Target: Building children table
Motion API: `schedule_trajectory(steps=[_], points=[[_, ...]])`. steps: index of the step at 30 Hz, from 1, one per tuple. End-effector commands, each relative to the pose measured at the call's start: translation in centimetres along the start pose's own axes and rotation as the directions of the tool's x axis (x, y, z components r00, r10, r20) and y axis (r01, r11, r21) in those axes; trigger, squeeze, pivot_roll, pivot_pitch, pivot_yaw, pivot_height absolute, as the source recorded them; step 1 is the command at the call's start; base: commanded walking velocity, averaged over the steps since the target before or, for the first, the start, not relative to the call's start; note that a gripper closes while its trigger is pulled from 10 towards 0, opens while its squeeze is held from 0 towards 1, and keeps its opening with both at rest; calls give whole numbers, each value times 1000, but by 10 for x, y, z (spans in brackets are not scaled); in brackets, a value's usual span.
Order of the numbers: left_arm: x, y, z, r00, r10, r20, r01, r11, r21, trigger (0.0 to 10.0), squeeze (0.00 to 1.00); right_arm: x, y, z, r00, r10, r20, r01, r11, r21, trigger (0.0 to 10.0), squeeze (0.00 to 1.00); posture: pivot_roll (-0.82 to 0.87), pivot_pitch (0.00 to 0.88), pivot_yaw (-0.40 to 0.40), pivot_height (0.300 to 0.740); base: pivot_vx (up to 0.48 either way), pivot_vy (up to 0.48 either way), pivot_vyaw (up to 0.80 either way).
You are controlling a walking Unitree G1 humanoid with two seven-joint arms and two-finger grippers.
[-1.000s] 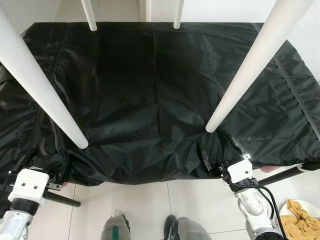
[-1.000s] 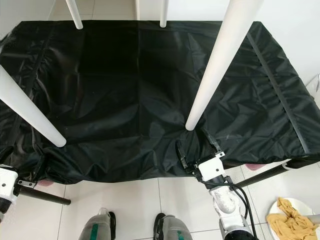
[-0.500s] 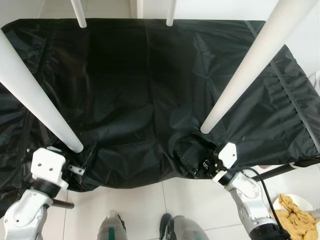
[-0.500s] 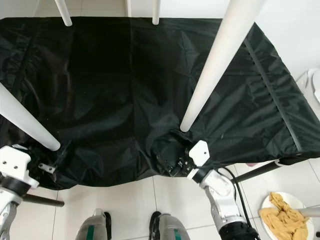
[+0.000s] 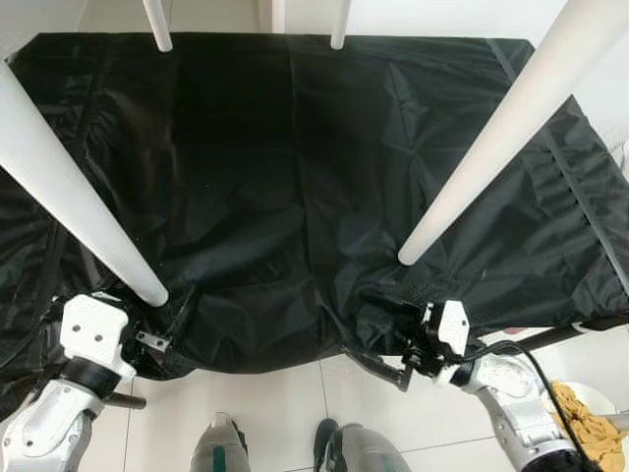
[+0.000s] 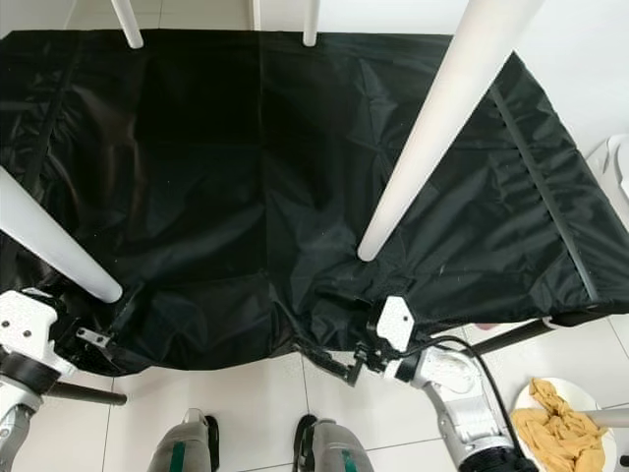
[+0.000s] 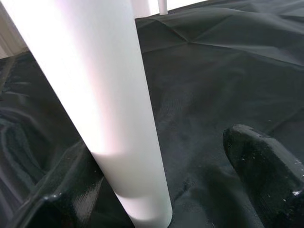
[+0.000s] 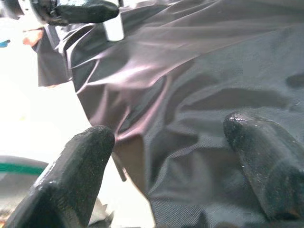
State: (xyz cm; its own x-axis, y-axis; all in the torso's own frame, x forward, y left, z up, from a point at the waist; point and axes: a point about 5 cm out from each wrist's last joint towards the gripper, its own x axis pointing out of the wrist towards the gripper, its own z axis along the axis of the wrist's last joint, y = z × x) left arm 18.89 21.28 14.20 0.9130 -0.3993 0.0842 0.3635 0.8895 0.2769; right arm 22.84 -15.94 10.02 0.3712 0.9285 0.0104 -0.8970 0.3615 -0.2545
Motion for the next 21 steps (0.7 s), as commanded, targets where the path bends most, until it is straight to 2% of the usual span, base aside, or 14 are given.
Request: schedule_trajectory(steps=[1,4,6,7,10,12,14,18,19,21], points=[[-6,-15,-6,983,-180,-30,180,983,-22,10000,0,-6,3,-7,998,50,-48,-49,998,28,10000,0,192,181,-51,740,0,0,0],[-8,-16,-6,982,-185,-35,184,982,-29,10000,0,-8,3,-9,996,68,-61,-66,997,33,10000,0,192,181,-51,740,0,0,0],[-14,-20,-8,976,-211,-60,210,978,-16,10000,0,-14,9,-13,984,143,-103,-139,989,42,10000,0,193,179,-54,740,0,0,0],[-14,-20,-8,976,-211,-60,210,978,-16,10000,0,-14,9,-13,984,143,-103,-139,989,42,10000,0,193,179,-54,740,0,0,0],[-25,-26,-10,964,-251,-89,253,967,14,10000,0,-23,14,-22,950,257,-176,-251,966,52,10000,0,198,173,-63,740,0,0,0],[-25,-26,-10,964,-251,-89,253,967,14,10000,0,-23,14,-22,950,257,-176,-251,966,52,10000,0,198,173,-63,740,0,0,0],[-24,-21,-13,969,-213,-127,212,977,-24,10000,0,-23,11,-21,944,276,-182,-268,961,66,10000,0,202,173,-67,740,0,0,0],[-23,-19,-15,967,-193,-163,191,981,-30,10000,0,-23,9,-21,941,283,-183,-276,959,66,10000,0,205,174,-69,740,0,0,0],[-23,-15,-16,968,-161,-191,168,986,19,10000,0,-23,8,-22,939,293,-183,-285,956,66,10000,0,207,174,-70,740,0,0,0],[-22,-14,-16,972,-151,-180,158,987,22,10000,0,-22,8,-22,935,300,-187,-294,954,62,10000,0,208,173,-74,740,0,0,0]])
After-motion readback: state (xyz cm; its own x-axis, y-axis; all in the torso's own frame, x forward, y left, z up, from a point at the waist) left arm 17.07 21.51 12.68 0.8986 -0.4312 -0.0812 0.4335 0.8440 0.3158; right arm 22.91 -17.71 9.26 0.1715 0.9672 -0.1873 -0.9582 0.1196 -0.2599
